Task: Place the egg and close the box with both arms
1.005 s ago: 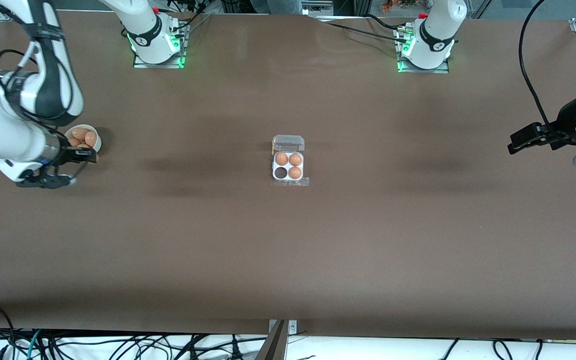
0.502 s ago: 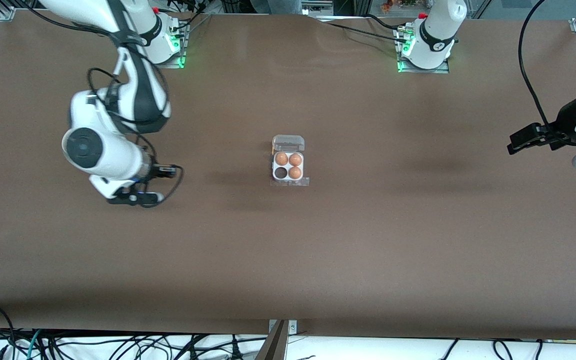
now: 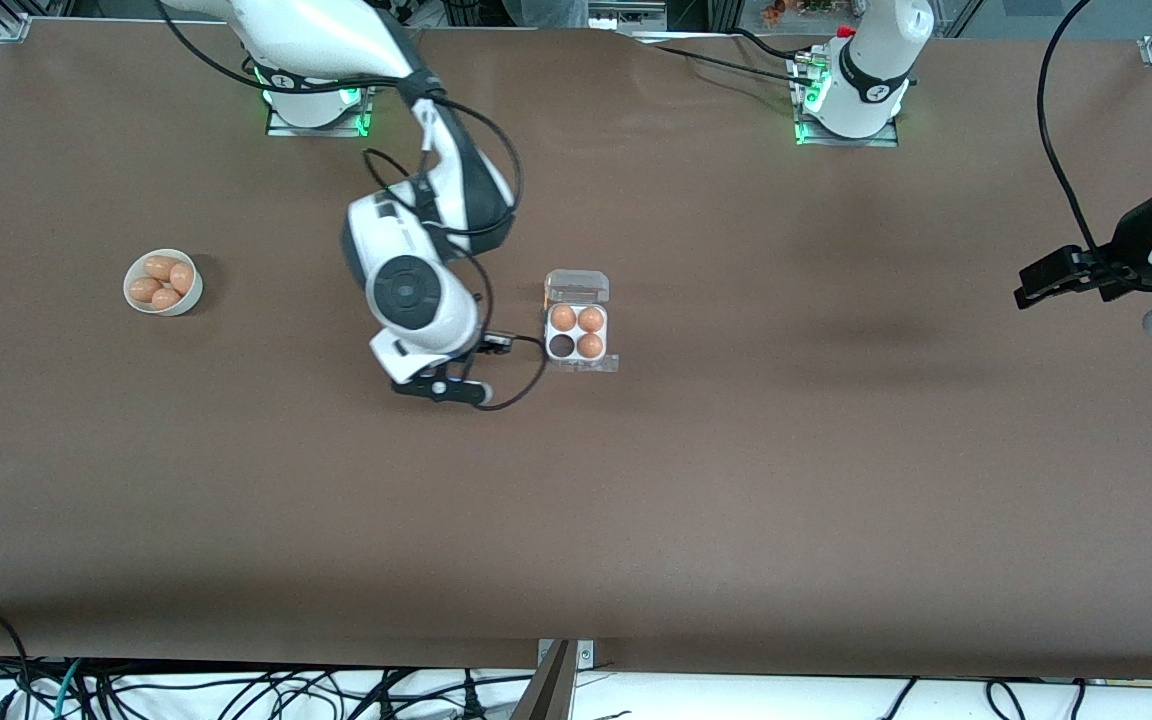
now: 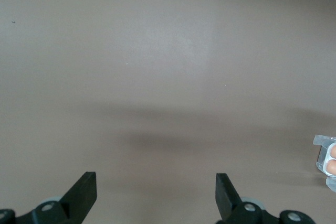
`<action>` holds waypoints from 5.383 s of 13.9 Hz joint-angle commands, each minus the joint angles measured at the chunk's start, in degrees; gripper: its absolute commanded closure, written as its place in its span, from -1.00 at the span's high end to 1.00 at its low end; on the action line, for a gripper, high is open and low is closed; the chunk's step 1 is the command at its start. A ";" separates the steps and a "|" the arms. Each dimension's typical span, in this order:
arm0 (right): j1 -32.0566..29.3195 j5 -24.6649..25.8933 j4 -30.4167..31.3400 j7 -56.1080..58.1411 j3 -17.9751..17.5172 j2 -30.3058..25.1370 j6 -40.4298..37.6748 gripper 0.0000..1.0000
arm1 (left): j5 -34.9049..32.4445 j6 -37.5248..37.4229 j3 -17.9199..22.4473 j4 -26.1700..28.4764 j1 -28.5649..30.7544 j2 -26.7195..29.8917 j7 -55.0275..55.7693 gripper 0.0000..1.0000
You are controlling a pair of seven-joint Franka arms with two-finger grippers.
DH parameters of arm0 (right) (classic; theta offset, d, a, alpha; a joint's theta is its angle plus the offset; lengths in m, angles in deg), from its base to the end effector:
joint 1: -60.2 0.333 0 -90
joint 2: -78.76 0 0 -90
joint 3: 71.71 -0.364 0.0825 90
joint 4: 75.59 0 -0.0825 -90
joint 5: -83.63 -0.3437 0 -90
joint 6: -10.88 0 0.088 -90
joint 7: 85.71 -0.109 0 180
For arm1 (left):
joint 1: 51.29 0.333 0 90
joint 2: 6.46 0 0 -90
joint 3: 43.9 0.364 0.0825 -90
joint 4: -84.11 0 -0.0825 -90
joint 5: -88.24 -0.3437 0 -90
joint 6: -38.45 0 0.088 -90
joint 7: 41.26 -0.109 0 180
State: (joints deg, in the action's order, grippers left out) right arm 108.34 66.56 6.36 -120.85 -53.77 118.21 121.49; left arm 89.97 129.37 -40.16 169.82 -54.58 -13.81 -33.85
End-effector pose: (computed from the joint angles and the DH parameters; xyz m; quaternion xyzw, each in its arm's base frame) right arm 0.5654 0.4114 0.3447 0.9933 -0.0801 -0.0820 0.0121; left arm 0.5598 -0.0017 0.6354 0.9974 0.0689 -0.0192 0.0098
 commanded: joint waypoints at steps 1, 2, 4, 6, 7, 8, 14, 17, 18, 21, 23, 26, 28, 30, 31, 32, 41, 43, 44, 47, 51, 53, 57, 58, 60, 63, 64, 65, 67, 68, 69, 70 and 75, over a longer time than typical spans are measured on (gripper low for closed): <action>1.69 -1.56 -5.56 -4.58 -0.17 3.61 -1.01 -0.67 | -1.65 -0.84 -0.05 -0.72 0.03 -0.12 -1.44 1.00; 1.78 -1.73 -6.70 -6.15 -1.31 4.13 -0.84 -0.67 | -1.65 -0.84 -0.05 -0.72 0.03 -0.21 -1.44 1.00; 1.78 -1.82 -7.85 -8.01 -2.46 5.10 1.78 -0.67 | -1.65 -0.84 -0.05 -0.72 0.03 -0.21 -1.44 1.00; 1.78 -1.82 -8.21 -8.81 -4.04 5.98 3.99 -0.67 | -1.65 -0.84 -0.05 -0.72 0.03 -0.21 -1.44 1.00; 1.78 -1.82 -8.21 -8.81 -4.05 6.42 4.69 -0.68 | -1.65 -0.84 -0.05 -0.72 0.03 -0.21 -1.44 1.00; 1.78 -1.82 -8.21 -8.81 -4.14 6.69 5.22 -0.68 | -1.65 -0.84 -0.05 -0.64 0.03 -0.21 -1.44 1.00; 1.78 -1.82 -8.12 -9.33 -5.63 7.30 6.37 -0.66 | -1.56 -0.84 -0.05 -0.64 -0.06 -0.21 -1.44 1.00; 0.82 -1.74 -8.12 -9.16 -5.28 6.69 5.58 -0.62 | -1.03 -0.84 -0.23 -0.55 -0.85 -0.21 -0.65 1.00; 0.20 -1.73 -8.12 -9.07 -5.02 6.60 5.06 -0.42 | -0.77 -0.92 -0.40 -0.55 -1.02 -0.21 -0.65 1.00; -4.10 -1.30 -8.21 -8.20 -4.93 6.16 4.87 1.00 | -0.33 -1.88 -1.27 -0.46 -2.24 -0.21 -0.56 0.78; -5.16 -1.12 -8.21 -7.41 -2.75 4.94 4.79 1.00 | 0.80 -2.85 -3.55 -0.20 -2.69 -0.38 1.79 0.57; -5.25 -1.21 -7.86 -3.46 2.26 3.44 -1.34 1.00 | 4.85 -3.38 -8.90 -0.11 -2.78 -2.13 11.02 0.27; -5.34 -1.38 -7.86 0.75 6.13 2.48 -4.78 1.00 | 6.34 -4.52 -12.86 -0.11 -2.96 -3.71 16.29 -0.02; -5.69 -1.73 -7.25 3.05 9.39 0.72 -8.12 1.00 | 7.93 -5.14 -16.91 -0.11 -2.96 -5.82 20.87 -0.37; -6.65 -1.21 -6.37 4.45 9.57 -0.68 -8.83 1.00 | 8.98 -5.66 -18.66 -0.11 -3.04 -6.96 23.41 -0.57; -8.83 -0.86 -4.71 5.51 9.05 -3.48 -8.84 1.00 | 9.34 -5.76 -20.51 -0.11 -3.05 -8.02 26.13 -0.67; -30.38 11.27 10.51 25.56 -2.38 -28.80 -11.81 1.00 | 15.49 -5.14 -24.04 -0.81 -13.23 -20.67 39.07 -0.95; -33.88 11.88 10.60 25.21 -2.99 -32.49 -14.98 1.00 | 15.49 -5.05 -24.13 -0.90 -15.86 -23.57 40.22 -0.95; -36.17 11.89 11.64 25.03 -3.69 -34.51 -15.34 1.00 | 15.49 -4.53 -24.04 -0.90 -17.36 -25.07 41.18 -0.95; -40.13 14.60 14.63 25.56 -5.89 -39.26 -15.95 1.00 | 15.41 0.82 -24.04 -0.90 -20.26 -29.20 44.61 -0.95; -44.27 19.44 15.08 25.03 -14.93 -41.47 -16.13 1.00 | 15.14 3.20 -23.87 -0.90 -22.55 -31.76 44.71 -0.95; -46.11 19.54 14.91 25.38 -17.31 -41.83 -16.13 1.00 | 14.88 5.39 -23.87 -0.99 -22.91 -32.37 44.71 -0.95; -47.17 18.66 14.47 24.94 -19.87 -41.74 -12.54 1.00 | 14.79 13.03 -23.60 -0.90 -23.96 -32.55 46.02 -0.96; -47.17 18.48 14.55 24.94 -19.87 -41.65 -11.22 1.00 | 14.53 14.70 -23.52 -0.90 -24.05 -32.55 46.11 -0.96; -47.17 18.48 14.55 24.86 -19.70 -41.13 -9.98 1.00 | 14.18 16.73 -22.99 -0.99 -24.14 -32.64 46.11 -0.96; -47.61 18.57 14.03 25.55 -19.52 -41.04 -10.33 1.00 | 10.23 19.29 -20.89 -5.28 -23.96 -33.25 46.02 -0.96; -48.22 18.48 13.59 25.56 -19.52 -40.95 -10.76 1.00 | 9.52 19.38 -20.10 -7.04 -23.70 -33.17 45.94 -0.94; -48.66 18.39 13.50 25.56 -19.43 -41.03 -11.29 1.00 | 8.56 19.38 -17.83 -9.23 -23.61 -33.17 45.33 -0.93; -48.58 18.13 13.32 25.38 -19.43 -40.95 -11.82 1.00 | 7.50 18.33 -15.35 -12.75 -23.09 -32.65 44.71 -0.87; -48.49 18.04 13.32 25.56 -19.43 -40.34 -11.91 1.00 | 7.32 16.50 -15.34 -13.03 -22.56 -31.33 44.62 -0.83; -48.41 18.04 13.41 25.30 -19.34 -39.98 -11.91 1.00 | 6.88 13.87 -15.17 -13.12 -22.21 -30.71 44.53 -0.71; -48.41 18.04 13.41 25.38 -19.43 -39.98 -11.91 1.00 | 4.18 10.71 -14.56 -13.38 -21.86 -30.27 44.44 -0.34; -48.23 18.13 13.41 24.94 -19.69 -40.07 -12.18 1.00 | -11.31 -4.69 -14.11 -20.22 -16.17 -25.44 29.35 0.90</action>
State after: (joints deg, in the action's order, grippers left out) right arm 60.59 85.07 19.96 -95.65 -72.76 78.52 110.14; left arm 80.55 128.69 -54.26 152.18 -74.95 -41.33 1.88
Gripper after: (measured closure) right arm 0.000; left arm 0.401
